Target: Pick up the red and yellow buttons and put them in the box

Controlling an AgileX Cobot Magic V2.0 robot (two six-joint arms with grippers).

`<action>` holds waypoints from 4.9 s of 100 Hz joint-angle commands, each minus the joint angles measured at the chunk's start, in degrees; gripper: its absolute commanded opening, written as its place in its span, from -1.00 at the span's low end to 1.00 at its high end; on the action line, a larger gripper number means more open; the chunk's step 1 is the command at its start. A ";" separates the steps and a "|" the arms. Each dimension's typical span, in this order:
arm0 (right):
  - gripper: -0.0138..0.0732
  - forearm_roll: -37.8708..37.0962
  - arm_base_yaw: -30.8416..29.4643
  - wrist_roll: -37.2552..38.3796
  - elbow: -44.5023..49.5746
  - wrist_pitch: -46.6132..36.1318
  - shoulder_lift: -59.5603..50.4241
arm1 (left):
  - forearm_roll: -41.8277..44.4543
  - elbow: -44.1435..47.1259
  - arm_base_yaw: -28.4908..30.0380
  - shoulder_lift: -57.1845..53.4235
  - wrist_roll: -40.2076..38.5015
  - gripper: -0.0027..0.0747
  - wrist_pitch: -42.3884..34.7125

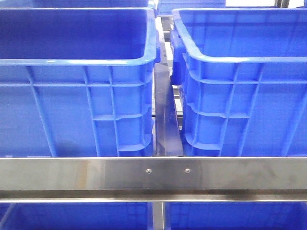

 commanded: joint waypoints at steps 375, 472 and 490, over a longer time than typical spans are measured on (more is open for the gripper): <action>-0.84 -0.68 0.09 0.01 -1.10 -4.32 -1.55 | -16.42 -92.88 -11.57 99.42 18.81 -0.66 48.74; -0.84 -0.68 0.09 0.14 -8.72 2.27 -1.35 | -57.26 -92.88 -30.49 94.34 44.52 -0.66 60.11; -0.84 3.60 0.09 2.10 -15.64 10.93 2.78 | -57.26 -92.88 -30.37 94.34 44.52 -0.66 60.11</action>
